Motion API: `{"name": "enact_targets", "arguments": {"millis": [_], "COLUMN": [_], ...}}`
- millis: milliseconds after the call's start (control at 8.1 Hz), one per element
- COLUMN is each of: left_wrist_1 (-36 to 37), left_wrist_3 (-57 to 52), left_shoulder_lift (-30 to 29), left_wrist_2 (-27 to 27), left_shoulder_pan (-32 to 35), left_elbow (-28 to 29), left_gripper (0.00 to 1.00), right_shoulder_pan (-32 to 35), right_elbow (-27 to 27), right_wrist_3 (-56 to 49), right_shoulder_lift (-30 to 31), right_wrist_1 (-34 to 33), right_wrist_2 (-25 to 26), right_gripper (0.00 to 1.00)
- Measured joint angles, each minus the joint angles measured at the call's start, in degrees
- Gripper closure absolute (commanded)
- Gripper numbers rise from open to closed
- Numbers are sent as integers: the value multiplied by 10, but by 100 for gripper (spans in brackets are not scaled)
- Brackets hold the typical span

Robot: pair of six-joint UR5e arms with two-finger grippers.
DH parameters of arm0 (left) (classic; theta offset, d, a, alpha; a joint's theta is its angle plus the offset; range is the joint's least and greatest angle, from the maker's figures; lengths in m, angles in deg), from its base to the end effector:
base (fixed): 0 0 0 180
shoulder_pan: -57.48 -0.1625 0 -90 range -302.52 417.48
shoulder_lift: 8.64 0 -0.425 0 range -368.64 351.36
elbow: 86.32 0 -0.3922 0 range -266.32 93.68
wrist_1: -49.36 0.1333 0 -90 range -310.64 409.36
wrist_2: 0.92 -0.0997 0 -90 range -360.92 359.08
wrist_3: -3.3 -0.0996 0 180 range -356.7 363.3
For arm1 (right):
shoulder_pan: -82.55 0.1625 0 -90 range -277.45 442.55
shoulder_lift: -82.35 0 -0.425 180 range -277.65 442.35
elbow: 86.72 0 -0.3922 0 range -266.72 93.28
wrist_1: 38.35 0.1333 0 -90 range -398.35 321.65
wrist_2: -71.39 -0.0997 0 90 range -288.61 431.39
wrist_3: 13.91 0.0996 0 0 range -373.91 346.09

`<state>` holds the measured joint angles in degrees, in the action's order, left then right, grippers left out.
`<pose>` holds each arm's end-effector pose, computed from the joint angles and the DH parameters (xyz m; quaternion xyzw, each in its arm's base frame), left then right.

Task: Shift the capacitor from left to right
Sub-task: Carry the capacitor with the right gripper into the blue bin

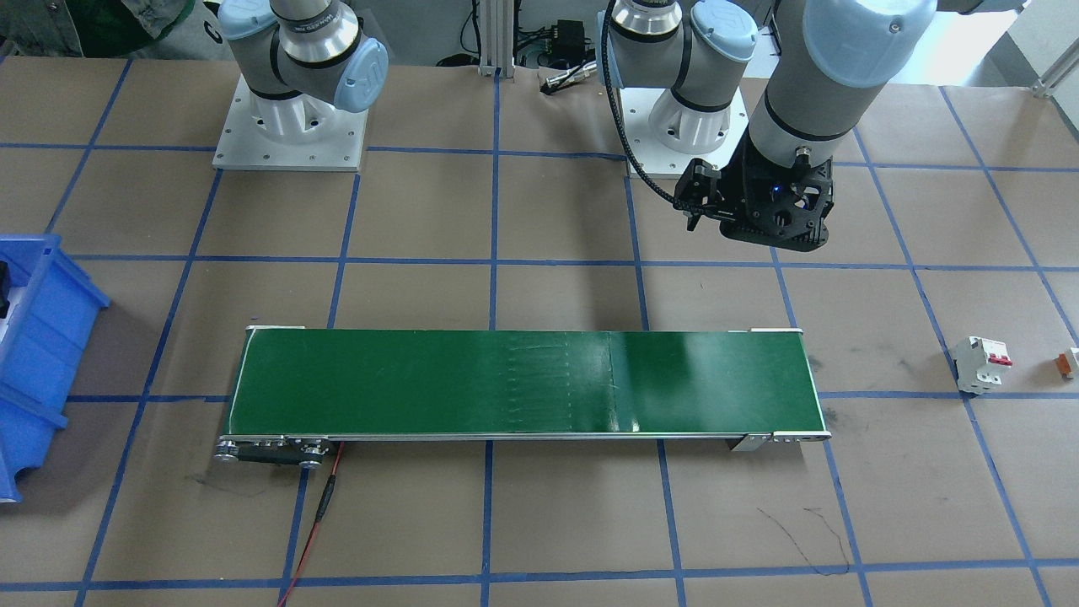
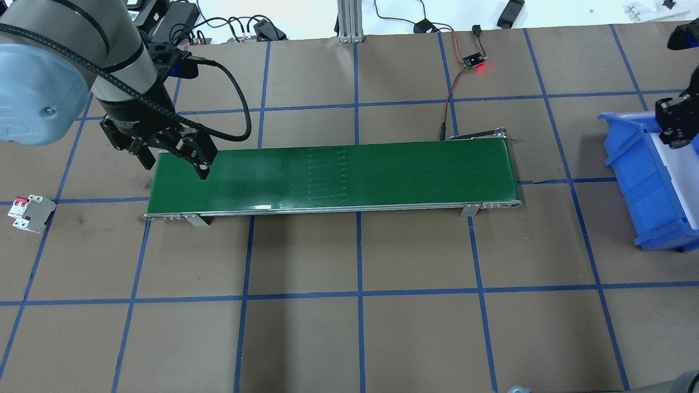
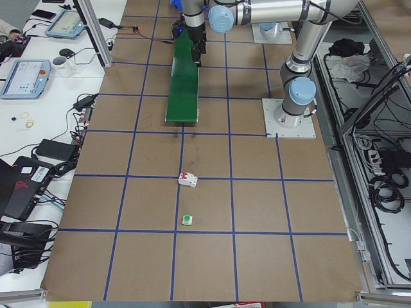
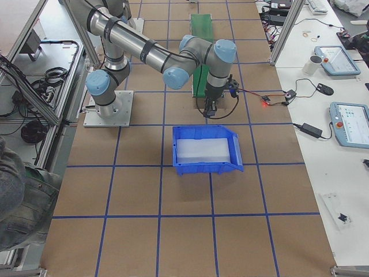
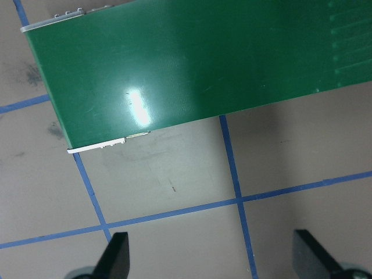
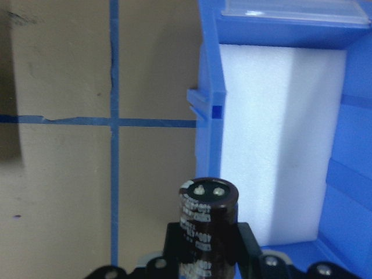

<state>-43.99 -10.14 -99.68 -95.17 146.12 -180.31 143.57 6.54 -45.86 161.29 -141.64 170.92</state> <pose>-0.1144 -0.4854 0.4402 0.1076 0.9908 0.0772 0.0273 -0.1689 -0.5460 0.3826 0.0266 -0.9961 -0.0498 0.0671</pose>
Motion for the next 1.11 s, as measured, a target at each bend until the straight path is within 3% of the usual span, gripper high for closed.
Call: {"name": "enact_targets", "arguments": {"millis": [741,1111], "left_wrist_1": [-20,5], "left_wrist_3": [-6,-3], "left_shoulder_lift": [20,25], "left_wrist_2": [4,53], "left_shoulder_pan": [0,0], "left_elbow": [0,0], "left_gripper": [0,0], "right_shoulder_pan": [-81,-89], "right_elbow": [4,7], "right_wrist_3": [-100,-118], "right_shoulder_lift": [-72,-103], "right_wrist_1": [-67,-90], "right_wrist_2": [-7,-13], "right_gripper": [100,100]}}
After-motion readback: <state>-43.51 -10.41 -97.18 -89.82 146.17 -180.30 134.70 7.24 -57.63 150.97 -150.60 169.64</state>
